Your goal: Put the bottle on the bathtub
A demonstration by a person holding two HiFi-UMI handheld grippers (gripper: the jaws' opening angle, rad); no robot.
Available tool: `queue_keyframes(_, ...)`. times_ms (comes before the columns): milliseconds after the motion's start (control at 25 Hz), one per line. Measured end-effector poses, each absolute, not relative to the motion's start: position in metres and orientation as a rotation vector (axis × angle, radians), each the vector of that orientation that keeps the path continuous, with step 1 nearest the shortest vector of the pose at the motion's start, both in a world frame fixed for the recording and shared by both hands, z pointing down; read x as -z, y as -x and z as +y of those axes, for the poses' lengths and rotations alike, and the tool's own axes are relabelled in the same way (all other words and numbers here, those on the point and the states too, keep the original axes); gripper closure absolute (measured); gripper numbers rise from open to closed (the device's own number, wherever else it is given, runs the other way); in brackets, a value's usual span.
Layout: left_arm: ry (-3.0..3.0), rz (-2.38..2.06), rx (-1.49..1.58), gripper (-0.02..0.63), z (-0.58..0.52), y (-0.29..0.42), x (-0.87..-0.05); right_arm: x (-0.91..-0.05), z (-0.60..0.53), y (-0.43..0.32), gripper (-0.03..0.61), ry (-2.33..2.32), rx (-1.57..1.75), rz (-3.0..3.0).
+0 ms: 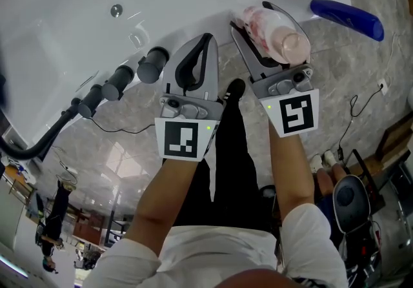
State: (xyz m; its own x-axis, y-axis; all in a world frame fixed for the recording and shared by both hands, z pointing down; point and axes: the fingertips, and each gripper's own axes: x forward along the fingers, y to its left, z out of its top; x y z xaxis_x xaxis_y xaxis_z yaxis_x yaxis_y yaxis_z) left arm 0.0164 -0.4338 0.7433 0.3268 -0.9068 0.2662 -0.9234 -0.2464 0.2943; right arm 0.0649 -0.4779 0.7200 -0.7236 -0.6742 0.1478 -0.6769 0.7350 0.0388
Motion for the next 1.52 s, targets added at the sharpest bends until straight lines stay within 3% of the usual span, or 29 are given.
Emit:
queue_keyframes(840, -2.285, -1.625, -0.005, 0.598, -0.395, -0.006, -0.662, -0.693, -0.408, -0.098, 0.347, -1.118, -0.185, -2.668)
queue_keyframes(1160, -2.343, -1.574, 0.044, 0.598, -0.372, -0.029, -0.577, -0.590, -0.357, -0.128, 0.362, -1.136, -0.224, -2.708)
queue_keyframes(1520, -2.499, -1.557, 0.000, 0.598, -0.328, -0.051, -0.453, -0.417, -0.307, -0.148, 0.444, -1.107, -0.113, -2.868)
